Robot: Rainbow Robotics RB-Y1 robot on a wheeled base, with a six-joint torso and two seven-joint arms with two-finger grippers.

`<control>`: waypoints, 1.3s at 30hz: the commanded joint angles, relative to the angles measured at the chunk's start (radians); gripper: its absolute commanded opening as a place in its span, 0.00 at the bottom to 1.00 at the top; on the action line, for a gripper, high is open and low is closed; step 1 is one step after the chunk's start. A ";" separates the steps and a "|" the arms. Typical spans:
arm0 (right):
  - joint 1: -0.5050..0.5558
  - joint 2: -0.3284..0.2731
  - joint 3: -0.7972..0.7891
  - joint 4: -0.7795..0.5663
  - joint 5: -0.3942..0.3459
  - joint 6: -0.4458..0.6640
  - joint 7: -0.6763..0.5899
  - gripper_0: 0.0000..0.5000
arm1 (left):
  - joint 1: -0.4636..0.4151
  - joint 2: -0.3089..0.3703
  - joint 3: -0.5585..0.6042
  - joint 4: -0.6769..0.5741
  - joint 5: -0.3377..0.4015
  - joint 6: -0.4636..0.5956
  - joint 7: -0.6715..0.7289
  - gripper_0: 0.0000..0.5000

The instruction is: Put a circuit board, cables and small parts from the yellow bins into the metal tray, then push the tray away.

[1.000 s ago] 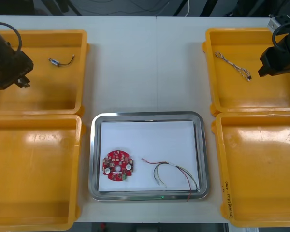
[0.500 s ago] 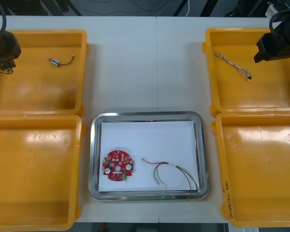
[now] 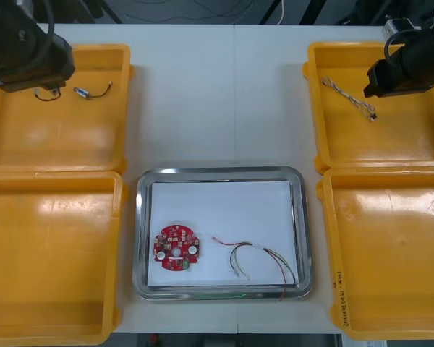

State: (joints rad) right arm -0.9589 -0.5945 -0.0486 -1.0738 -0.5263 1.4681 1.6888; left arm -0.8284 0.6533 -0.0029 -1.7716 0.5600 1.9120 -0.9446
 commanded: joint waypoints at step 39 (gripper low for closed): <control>0.014 0.027 0.075 0.203 -0.023 -0.285 0.055 1.00 | 0.252 -0.176 -0.555 -0.307 -0.111 -0.087 0.417 0.00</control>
State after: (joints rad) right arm -0.9527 -0.5829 0.0196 -0.8591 -0.5379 1.1933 1.7334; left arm -0.6049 0.4956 -0.5294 -2.0416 0.4751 1.8556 -0.5171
